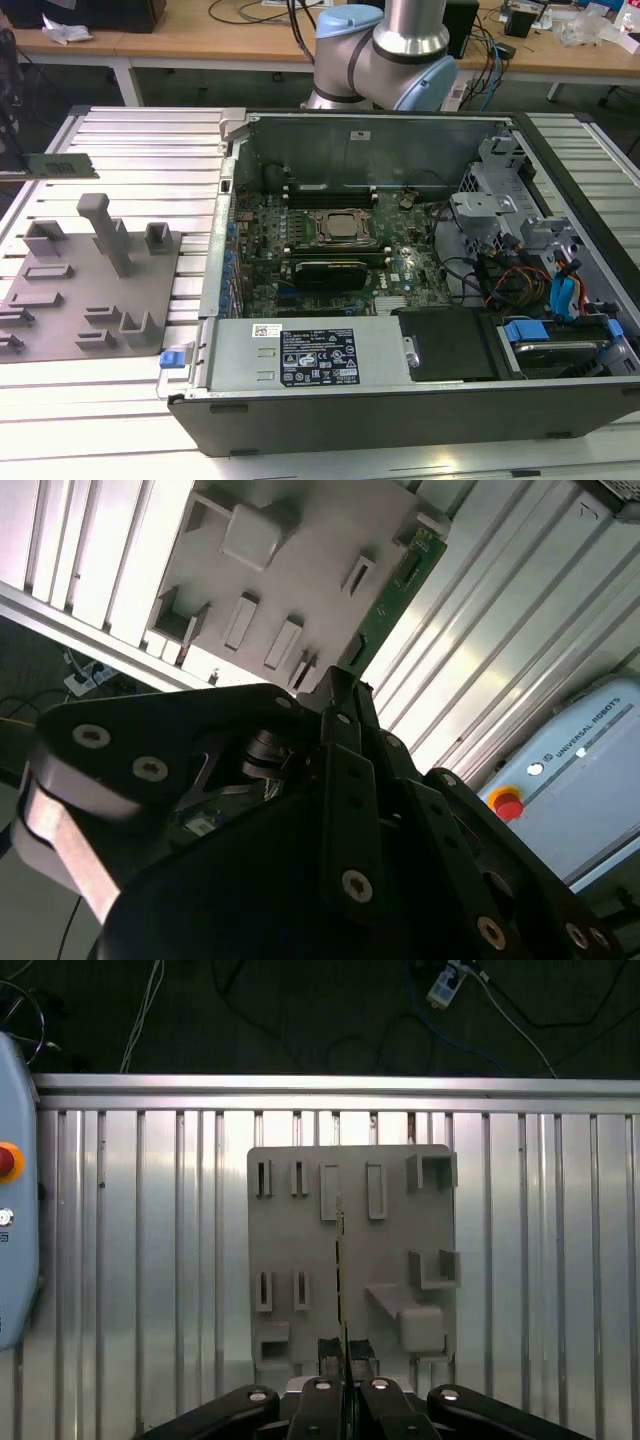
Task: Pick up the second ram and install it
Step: 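Pick up the second ram and move it above second insertion slot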
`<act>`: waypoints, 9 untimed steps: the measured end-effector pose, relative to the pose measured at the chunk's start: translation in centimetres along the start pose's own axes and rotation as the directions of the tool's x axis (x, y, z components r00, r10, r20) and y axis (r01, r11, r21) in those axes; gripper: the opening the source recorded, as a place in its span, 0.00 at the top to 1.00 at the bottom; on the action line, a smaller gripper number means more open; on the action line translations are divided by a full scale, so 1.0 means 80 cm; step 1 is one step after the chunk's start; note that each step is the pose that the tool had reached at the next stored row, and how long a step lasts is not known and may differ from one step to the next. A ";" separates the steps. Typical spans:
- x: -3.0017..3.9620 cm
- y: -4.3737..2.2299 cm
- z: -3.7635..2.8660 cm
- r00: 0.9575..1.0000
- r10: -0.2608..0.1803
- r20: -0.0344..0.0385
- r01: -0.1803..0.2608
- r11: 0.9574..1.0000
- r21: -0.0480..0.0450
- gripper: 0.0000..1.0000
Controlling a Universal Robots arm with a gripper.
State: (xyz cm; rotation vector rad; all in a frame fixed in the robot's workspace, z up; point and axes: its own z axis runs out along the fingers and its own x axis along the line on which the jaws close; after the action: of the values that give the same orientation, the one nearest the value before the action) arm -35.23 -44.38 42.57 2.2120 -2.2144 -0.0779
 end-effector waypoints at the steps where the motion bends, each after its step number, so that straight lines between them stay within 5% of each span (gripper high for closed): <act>1: -0.0009 -0.0208 -0.0009 1.000 0.000 0.000 0.000 1.000 0.000 0.87; 9: -0.0019 -0.0448 -0.0019 1.000 0.000 0.000 0.000 1.000 0.000 0.87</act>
State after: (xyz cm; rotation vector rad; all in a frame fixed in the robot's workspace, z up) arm -31.64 -44.24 42.57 2.2119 -2.2144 -0.0779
